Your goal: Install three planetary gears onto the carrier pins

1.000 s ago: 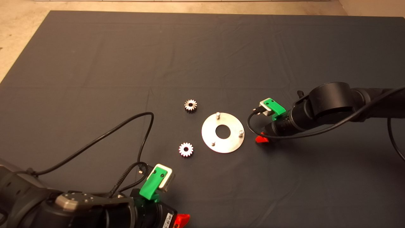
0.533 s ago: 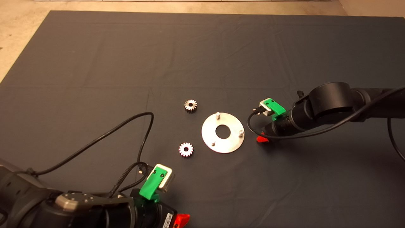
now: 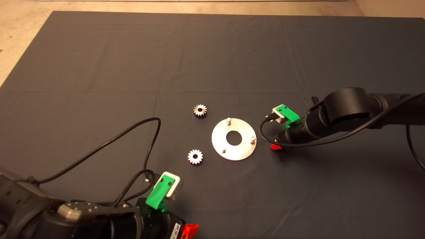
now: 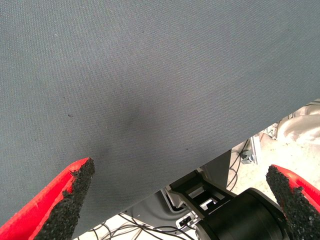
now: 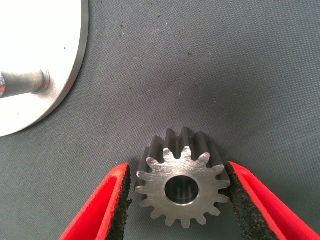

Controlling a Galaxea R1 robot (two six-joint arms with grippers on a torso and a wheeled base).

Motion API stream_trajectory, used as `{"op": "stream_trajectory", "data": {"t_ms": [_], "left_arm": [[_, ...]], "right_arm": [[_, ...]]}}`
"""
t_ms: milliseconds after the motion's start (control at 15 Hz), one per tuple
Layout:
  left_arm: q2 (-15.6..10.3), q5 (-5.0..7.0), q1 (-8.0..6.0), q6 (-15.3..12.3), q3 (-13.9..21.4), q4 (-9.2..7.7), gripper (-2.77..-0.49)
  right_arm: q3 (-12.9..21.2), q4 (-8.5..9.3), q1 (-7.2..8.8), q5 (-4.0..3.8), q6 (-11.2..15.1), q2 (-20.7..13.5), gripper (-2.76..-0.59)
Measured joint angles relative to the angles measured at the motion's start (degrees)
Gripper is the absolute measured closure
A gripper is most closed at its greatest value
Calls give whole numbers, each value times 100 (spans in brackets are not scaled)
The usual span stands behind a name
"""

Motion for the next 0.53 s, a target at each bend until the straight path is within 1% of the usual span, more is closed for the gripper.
{"op": "stream_trajectory", "data": {"t_ms": [67, 133, 533], "left_arm": [[0, 0, 0, 0, 0, 0, -248], [-2, 0, 0, 0, 0, 0, -248], [-30, 0, 0, -1, 0, 0, -248]], "right_arm": [[0, 0, 0, 2, 0, 0, -130], [0, 0, 0, -11, 0, -2, -123], [0, 0, -1, -16, 0, -2, -115]]}}
